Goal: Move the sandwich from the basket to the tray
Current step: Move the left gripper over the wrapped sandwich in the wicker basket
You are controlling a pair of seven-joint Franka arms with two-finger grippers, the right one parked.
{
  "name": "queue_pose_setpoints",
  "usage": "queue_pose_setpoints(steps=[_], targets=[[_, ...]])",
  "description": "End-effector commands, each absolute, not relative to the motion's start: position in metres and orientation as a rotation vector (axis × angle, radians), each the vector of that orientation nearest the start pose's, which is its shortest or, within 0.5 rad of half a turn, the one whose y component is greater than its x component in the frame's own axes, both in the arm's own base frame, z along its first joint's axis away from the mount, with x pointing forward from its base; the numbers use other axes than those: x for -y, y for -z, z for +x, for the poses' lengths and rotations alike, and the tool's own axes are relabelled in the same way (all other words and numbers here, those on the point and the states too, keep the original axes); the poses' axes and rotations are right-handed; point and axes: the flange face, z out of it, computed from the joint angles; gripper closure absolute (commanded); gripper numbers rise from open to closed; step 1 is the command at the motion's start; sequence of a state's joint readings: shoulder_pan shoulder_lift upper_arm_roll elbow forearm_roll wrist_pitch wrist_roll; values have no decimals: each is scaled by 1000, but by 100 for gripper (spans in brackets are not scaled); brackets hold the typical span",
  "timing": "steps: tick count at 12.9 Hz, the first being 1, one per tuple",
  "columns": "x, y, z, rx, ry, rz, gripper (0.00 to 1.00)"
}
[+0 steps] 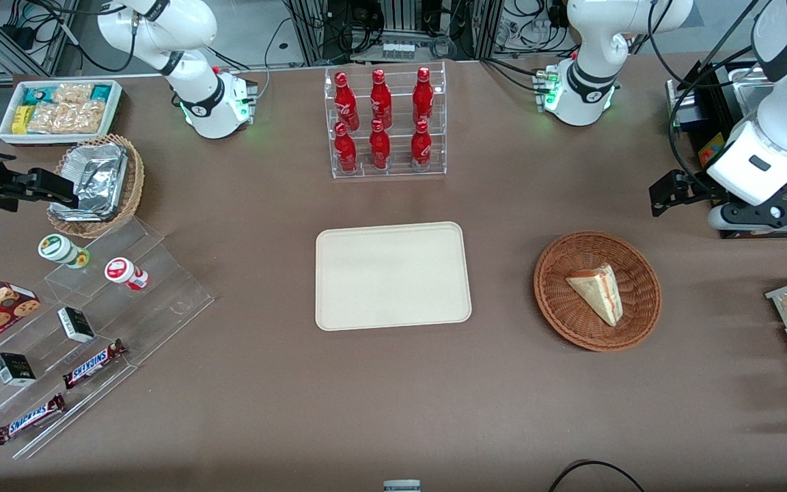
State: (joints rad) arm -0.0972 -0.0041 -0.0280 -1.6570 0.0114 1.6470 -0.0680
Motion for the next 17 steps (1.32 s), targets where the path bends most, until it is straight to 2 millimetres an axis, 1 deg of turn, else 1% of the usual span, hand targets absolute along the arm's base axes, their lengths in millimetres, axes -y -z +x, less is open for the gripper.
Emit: queue_pose_setpoints(steps=[1,2,3,4,6,8,9,10,11,13,14,15,16,17], targets=[[68,-594,560,-111,-38,-3139,0],[65,-595,560,-101,-41,-3141,0],[63,-589,561,-99,-57,-3132,0],[64,-573,567,-102,-91,-3122,0],[64,-554,577,-98,-120,-3119,0],[64,-521,590,-76,-102,-3110,0],[58,-504,593,-58,-75,-3110,0],[54,-487,595,-8,-44,-3113,0],[53,-466,594,82,-17,-3114,0],[57,-443,593,228,42,-3112,0],[62,-426,593,310,34,-3105,0],[65,-414,590,409,30,-3095,0],[64,-400,584,453,26,-3089,0],[63,-386,576,461,18,-3088,0]])
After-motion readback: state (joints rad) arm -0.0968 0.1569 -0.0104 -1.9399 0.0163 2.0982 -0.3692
